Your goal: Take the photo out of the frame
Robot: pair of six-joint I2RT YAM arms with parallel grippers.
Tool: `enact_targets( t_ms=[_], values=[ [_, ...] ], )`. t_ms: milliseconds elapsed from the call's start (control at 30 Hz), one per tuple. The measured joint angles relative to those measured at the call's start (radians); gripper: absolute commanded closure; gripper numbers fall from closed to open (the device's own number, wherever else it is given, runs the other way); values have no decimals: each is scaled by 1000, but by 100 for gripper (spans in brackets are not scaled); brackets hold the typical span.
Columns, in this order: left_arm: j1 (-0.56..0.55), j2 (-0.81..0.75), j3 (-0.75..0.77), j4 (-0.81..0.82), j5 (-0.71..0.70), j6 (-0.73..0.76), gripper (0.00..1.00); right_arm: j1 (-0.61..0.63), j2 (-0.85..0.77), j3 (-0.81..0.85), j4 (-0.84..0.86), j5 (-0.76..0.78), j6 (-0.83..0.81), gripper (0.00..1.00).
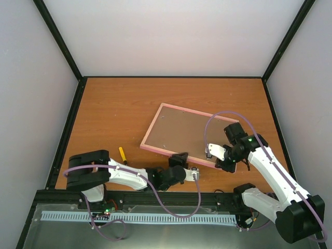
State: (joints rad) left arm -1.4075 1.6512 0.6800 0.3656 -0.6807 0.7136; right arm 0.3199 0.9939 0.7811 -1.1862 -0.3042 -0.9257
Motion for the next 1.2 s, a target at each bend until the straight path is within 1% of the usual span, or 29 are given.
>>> enact_targets(
  t_ms=[267, 400, 500, 533, 567, 600, 633, 700, 767, 900, 1000, 1067, 1133, 1200],
  values=[
    [-1, 3, -4, 124, -24, 122, 54, 0, -20, 0, -11, -20, 11, 97],
    [-2, 21, -4, 153, -32, 161, 65, 0, -38, 11, -32, -34, 19, 97],
    [-2, 34, -4, 171, -36, 188, 74, 0, -60, 18, -46, -49, 26, 97],
    [-2, 35, -3, 173, -37, 197, 78, 0, -66, 19, -51, -50, 27, 93],
    [-2, 35, -2, 174, -38, 207, 80, 0, -73, 21, -56, -50, 28, 88],
    [-3, 35, 2, 165, -39, 240, 80, 0, -78, 26, -60, -48, 29, 80],
    [-3, 35, 7, 156, -43, 253, 81, 0, -83, 37, -64, -48, 30, 69],
    [-3, 28, 25, 141, -52, 254, 83, -1, -93, 69, -75, -47, 42, 58],
    [4, 18, 60, 85, -43, 253, 86, -1, -113, 137, -81, -69, 49, 50],
    [23, -7, 169, -121, -8, 209, 87, -1, -168, 285, -71, -80, 97, 45],
    [57, -15, 297, -306, 39, 142, 87, -1, -192, 364, -47, -70, 142, 45],
    [88, -17, 396, -426, 73, 90, 90, -1, -193, 406, -35, -60, 171, 45],
    [111, -19, 465, -501, 92, 46, 94, -1, -184, 438, -23, -42, 202, 45],
    [126, -21, 515, -554, 111, 11, 95, -1, -171, 467, -13, -19, 231, 45]
  ],
)
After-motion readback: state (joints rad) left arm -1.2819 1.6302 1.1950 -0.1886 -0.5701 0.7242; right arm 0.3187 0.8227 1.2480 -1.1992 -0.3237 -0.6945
